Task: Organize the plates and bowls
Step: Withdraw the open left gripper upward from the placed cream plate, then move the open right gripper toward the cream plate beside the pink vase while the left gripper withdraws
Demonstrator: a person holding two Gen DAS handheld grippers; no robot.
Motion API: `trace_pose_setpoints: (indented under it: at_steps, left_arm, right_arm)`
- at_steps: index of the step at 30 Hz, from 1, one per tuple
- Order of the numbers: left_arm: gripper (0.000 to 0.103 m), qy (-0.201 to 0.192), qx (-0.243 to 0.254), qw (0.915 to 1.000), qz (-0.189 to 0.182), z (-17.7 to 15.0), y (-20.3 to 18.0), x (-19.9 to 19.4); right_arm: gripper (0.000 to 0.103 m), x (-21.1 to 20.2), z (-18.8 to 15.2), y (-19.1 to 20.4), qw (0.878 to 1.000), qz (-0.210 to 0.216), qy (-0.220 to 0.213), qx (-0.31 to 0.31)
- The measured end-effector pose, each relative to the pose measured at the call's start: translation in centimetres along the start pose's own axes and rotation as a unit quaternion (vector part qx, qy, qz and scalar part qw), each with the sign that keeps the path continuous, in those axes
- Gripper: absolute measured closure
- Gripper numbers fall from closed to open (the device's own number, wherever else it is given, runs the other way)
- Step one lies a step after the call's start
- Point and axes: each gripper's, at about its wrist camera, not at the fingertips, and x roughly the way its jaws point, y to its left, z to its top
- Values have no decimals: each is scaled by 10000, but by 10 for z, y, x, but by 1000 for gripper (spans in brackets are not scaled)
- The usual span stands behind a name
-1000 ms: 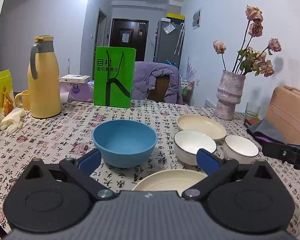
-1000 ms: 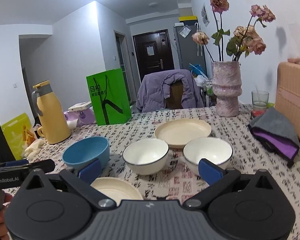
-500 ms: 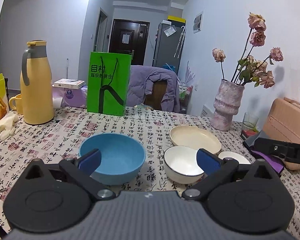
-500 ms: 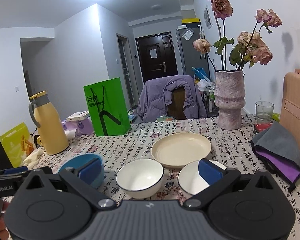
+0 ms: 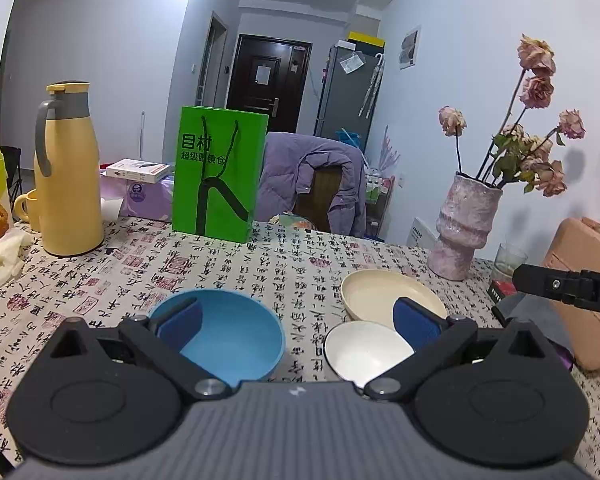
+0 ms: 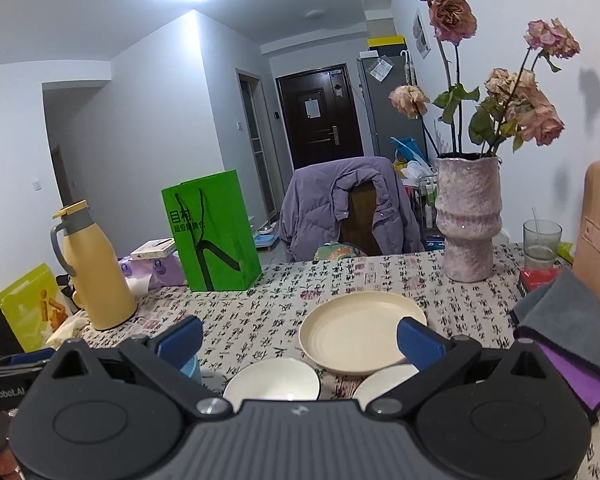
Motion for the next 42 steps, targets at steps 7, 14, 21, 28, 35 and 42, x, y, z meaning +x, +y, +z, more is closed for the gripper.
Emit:
trace_pose_setpoints:
  at_steps: [7,14,21,28,35,42]
  left_arm:
    - [0,-53,-58,10000,38,14,-4,18]
    - [0,-143,-111,9997,181,33,-3,39]
    - [0,-260,-32,9993,278,47,-12,59]
    - [0,-304,26,9989,345,57,-23,79]
    - [0,-173,-22,9991,382,56,-30,98]
    - [0,-15,30,9986,537,52,-42,116]
  right_arm:
    - [0,25,20,-7,10000,49,81,-20]
    - [0,55,37,-15,9999,91,120,-37]
    - [0,80,55,-27,10000,89,-4,35]
    - [0,104,74,-44,9997,-17,-151,204]
    - [0,125,69,-70,9984,-11,-158,539]
    - [0,137,57,-95,9986,-108,-26,515]
